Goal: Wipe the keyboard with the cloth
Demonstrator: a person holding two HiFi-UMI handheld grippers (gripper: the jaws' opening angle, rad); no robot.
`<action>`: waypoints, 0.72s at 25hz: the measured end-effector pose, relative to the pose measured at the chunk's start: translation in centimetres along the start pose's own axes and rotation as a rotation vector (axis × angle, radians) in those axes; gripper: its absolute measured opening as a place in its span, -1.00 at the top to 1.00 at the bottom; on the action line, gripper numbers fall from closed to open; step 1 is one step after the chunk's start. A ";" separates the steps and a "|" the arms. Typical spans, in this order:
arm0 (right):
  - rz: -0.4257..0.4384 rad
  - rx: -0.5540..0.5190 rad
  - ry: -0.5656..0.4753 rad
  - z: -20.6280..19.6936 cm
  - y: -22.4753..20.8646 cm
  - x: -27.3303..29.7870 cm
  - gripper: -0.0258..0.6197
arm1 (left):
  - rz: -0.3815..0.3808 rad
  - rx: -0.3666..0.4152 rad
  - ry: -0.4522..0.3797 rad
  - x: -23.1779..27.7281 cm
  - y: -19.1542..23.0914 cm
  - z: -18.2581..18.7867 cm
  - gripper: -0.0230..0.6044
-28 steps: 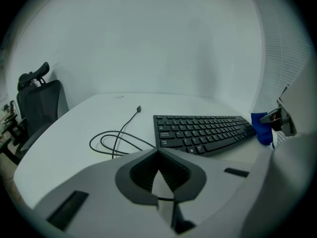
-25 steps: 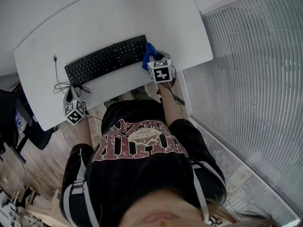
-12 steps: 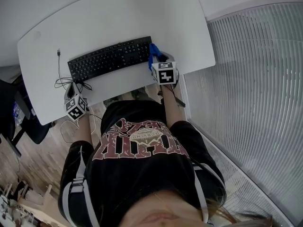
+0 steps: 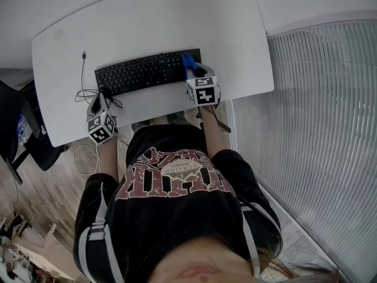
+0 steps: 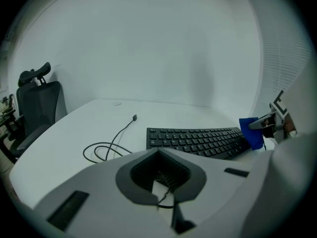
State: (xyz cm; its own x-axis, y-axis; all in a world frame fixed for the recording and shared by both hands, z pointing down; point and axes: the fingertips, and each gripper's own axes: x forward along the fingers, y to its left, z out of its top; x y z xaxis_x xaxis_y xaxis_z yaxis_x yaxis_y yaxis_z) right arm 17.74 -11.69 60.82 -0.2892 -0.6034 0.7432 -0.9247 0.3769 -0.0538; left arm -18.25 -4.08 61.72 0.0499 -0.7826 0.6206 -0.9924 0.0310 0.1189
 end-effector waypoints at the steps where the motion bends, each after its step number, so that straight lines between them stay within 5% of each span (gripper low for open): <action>1: 0.010 -0.006 -0.003 0.3 0.5 0.1 0.72 | -0.003 0.003 0.001 0.0 -0.1 0.1 0.83; 18: 0.197 -0.136 -0.090 6.0 10.1 2.0 0.72 | -0.067 0.011 -0.013 0.0 -3.1 2.7 0.83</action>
State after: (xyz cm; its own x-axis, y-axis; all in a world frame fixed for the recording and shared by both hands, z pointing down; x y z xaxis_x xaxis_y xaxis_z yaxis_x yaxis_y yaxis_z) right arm 6.33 -13.30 57.72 -0.4867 -0.5670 0.6646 -0.8084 0.5807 -0.0966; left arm -15.46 -5.83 59.26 0.1147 -0.7905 0.6016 -0.9881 -0.0283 0.1512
